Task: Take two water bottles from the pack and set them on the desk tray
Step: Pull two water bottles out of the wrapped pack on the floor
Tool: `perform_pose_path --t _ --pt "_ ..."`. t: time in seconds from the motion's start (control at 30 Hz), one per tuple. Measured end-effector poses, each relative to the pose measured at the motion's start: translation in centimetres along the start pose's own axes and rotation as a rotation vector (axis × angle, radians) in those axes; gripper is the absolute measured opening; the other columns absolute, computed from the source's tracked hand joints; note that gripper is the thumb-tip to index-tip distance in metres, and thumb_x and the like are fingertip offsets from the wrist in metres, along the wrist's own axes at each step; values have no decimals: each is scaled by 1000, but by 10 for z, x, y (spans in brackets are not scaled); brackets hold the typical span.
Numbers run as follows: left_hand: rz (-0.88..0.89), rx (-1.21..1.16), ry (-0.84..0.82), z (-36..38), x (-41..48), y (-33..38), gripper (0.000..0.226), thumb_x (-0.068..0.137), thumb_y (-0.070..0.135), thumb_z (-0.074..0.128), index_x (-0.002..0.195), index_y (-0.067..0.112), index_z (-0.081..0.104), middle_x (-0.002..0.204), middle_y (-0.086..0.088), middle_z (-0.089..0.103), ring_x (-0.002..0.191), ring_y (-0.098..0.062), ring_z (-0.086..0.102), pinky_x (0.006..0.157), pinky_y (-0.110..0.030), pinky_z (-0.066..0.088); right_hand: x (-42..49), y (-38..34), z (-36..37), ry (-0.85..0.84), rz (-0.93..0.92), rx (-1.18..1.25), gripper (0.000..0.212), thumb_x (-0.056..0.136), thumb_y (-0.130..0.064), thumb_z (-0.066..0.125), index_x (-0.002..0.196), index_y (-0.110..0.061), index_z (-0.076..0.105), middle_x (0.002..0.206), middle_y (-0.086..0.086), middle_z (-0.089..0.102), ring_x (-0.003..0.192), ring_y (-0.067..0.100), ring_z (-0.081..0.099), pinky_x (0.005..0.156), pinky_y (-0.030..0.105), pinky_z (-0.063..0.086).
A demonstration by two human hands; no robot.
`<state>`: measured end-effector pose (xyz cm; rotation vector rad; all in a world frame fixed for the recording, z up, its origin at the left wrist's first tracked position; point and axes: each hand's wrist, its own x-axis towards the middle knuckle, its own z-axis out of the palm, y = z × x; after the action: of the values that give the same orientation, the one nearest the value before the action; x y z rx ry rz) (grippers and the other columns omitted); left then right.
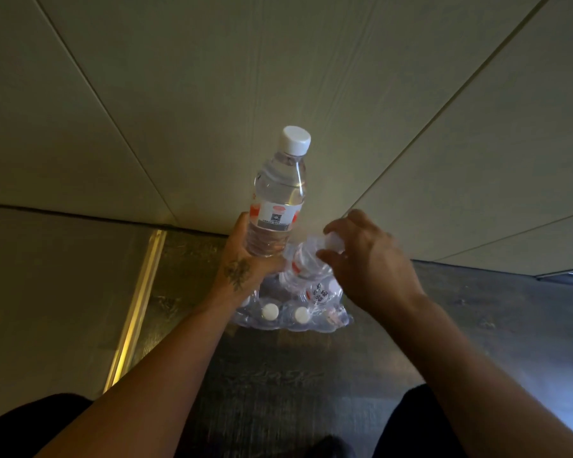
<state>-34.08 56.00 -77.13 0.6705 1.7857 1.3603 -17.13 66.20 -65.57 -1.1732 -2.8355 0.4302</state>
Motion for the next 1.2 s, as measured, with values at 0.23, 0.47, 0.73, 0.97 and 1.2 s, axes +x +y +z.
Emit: perform_pose_path --t 0.23,0.47,0.73,0.97,1.2 --pt "-57 -75 -55 -2 -8 7 84 57 9 97 123 43 59 114 24 76 99 10 72 85 -25 53 5 -22 -67 99 -85 -12 35 96 -31 77 127 -15 72 116 2 65 85 21 66 66 36 55" --pt "24 43 -65 7 -1 4 78 61 13 98 117 47 56 108 25 74 97 18 67 73 -2 52 18 -11 -42 69 -95 -50 37 97 -28 76 131 -14 70 119 5 63 93 28 68 71 35 49" --pt "28 97 -55 12 -1 5 86 54 33 98 107 78 47 115 47 64 104 24 62 83 -13 47 30 8 -24 106 -117 210 40 88 -31 86 121 -15 70 112 4 58 92 25 63 74 39 56" --pt "39 76 -52 12 -1 9 90 56 27 101 105 81 49 110 48 66 99 27 63 71 -1 50 30 28 23 -15 130 652 76 65 -50 85 132 -30 56 131 -3 66 118 17 64 96 33 56" --pt "47 35 -63 14 -4 10 83 57 20 100 106 71 57 114 32 74 101 13 70 78 -17 54 28 33 84 -88 227 681 58 74 -29 93 123 -30 63 114 -10 75 109 7 73 101 49 63"
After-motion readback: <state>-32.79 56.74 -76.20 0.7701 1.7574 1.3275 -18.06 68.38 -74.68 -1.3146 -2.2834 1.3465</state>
